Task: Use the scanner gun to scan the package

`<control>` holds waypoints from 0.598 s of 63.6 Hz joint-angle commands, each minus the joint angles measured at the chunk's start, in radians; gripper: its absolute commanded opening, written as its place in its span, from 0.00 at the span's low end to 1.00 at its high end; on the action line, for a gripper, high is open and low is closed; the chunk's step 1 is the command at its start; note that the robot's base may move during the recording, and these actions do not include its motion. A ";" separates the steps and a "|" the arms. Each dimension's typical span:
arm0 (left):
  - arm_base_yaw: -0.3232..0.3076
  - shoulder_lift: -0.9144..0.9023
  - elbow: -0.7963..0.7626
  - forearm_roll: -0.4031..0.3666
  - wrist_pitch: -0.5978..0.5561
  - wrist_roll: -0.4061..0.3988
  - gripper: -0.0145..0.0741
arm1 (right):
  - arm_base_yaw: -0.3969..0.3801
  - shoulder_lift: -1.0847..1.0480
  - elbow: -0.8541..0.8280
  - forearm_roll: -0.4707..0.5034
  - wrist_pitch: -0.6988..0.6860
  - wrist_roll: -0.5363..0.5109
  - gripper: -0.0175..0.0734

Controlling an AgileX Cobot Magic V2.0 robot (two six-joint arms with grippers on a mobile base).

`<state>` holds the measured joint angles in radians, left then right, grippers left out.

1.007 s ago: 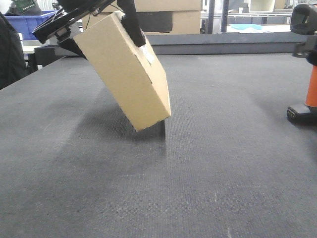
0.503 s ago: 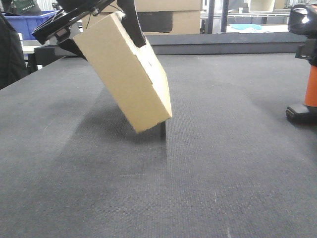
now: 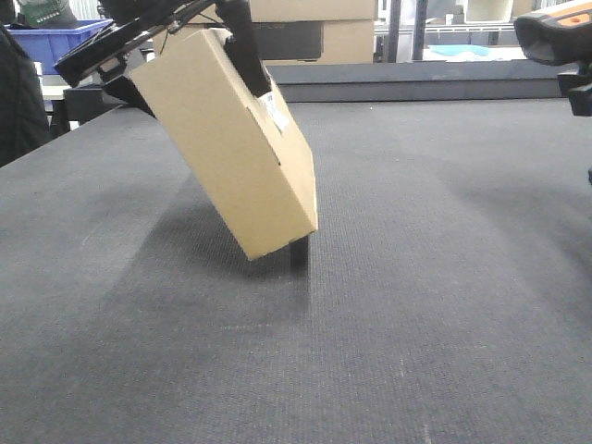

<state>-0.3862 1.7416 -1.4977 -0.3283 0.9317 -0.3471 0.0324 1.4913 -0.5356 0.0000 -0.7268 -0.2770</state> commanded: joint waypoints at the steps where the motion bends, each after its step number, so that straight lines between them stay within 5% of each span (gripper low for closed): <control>1: -0.007 -0.010 -0.003 -0.017 -0.007 0.003 0.04 | 0.001 -0.015 -0.012 0.014 -0.069 0.170 0.01; 18: -0.007 -0.010 -0.003 -0.017 -0.015 0.003 0.04 | 0.001 0.072 0.001 0.014 -0.190 0.411 0.01; 38: -0.007 -0.010 -0.003 -0.017 -0.023 0.003 0.04 | 0.001 0.134 0.001 0.014 -0.242 0.426 0.01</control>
<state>-0.3862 1.7416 -1.4977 -0.3300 0.9280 -0.3452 0.0324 1.6280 -0.5356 0.0070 -0.8833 0.1426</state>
